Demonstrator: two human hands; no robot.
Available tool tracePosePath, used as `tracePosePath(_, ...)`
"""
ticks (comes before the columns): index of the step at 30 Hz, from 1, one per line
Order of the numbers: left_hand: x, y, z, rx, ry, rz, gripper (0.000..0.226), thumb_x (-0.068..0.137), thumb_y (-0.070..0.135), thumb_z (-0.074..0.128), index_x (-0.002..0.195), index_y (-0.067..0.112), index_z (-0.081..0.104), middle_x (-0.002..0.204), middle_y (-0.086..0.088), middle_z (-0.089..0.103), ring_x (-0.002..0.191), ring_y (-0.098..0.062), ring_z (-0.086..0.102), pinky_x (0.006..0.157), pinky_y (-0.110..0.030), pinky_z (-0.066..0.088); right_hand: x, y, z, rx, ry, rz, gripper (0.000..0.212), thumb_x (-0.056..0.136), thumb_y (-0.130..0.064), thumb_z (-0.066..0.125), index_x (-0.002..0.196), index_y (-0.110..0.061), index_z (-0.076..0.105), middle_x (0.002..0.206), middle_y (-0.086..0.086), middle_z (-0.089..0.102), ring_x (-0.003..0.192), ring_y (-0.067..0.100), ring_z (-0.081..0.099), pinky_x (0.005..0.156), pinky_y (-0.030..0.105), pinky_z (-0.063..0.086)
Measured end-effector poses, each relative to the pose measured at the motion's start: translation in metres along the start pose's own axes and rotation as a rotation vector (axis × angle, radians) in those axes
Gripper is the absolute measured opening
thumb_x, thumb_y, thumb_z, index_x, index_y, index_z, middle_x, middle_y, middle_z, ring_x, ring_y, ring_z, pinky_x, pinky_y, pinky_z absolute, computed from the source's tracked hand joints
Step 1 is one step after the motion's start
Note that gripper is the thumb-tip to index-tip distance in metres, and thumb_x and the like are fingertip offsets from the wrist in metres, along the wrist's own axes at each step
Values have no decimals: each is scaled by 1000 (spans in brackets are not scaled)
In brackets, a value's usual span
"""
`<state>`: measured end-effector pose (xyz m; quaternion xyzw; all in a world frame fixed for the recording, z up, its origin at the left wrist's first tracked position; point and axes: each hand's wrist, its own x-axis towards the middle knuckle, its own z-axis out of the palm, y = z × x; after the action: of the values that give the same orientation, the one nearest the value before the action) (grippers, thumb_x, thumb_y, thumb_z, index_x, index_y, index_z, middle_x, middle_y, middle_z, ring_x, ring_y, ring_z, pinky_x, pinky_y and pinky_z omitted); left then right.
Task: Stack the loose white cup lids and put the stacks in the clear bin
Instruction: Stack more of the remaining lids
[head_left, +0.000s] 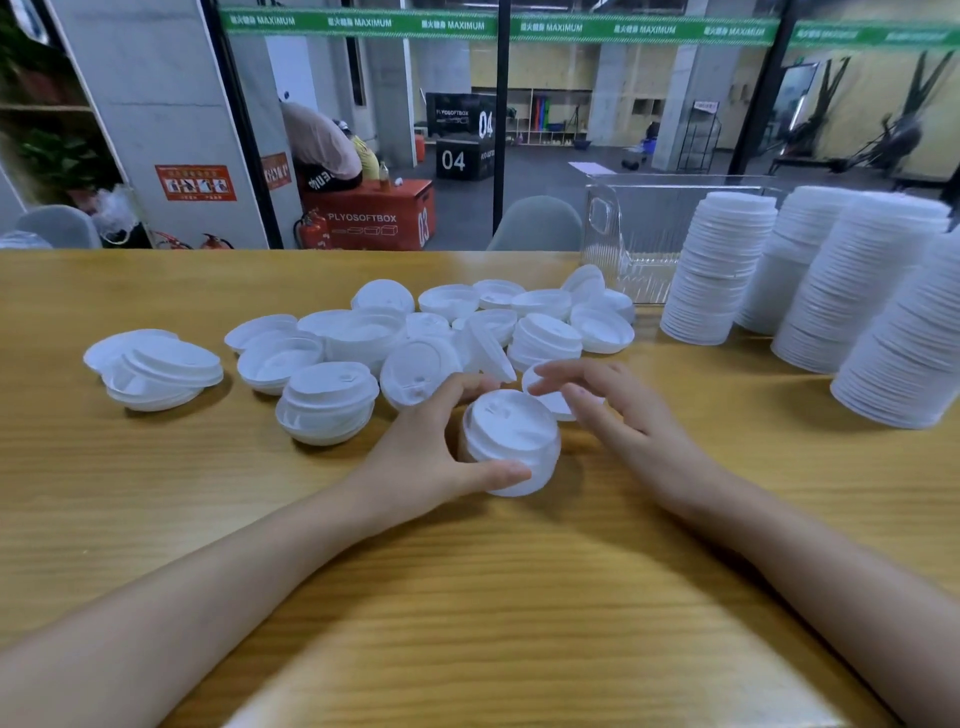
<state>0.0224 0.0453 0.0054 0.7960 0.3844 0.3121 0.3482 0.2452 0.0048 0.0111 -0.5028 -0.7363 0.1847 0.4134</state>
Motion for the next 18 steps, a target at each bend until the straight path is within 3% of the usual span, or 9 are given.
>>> tracePosePath(7, -2, 2, 0, 45, 6, 26, 81, 57, 54, 87, 128, 31, 54, 119, 25, 60, 110, 17, 52, 87, -1, 36, -1, 0, 2, 20, -2, -10, 39, 96, -49, 39, 121, -31, 62, 117, -25, 65, 124, 8, 48, 99, 16, 33)
tracePosePath(10, -2, 4, 0, 36, 41, 11, 76, 55, 55, 78, 124, 32, 54, 115, 27, 60, 107, 20, 50, 83, 1, 34, 0, 2, 1, 4, 11, 6, 34, 97, -47, 40, 121, -33, 61, 116, -28, 64, 121, 6, 48, 98, 15, 34)
tracePosePath(18, -1, 0, 1, 90, 23, -2, 67, 65, 43, 86, 123, 33, 54, 113, 26, 62, 105, 14, 55, 84, -2, 37, 1, 4, 1, -14, 18, 24, 34, 95, -52, 39, 120, -39, 58, 115, -29, 64, 121, 6, 48, 97, 17, 35)
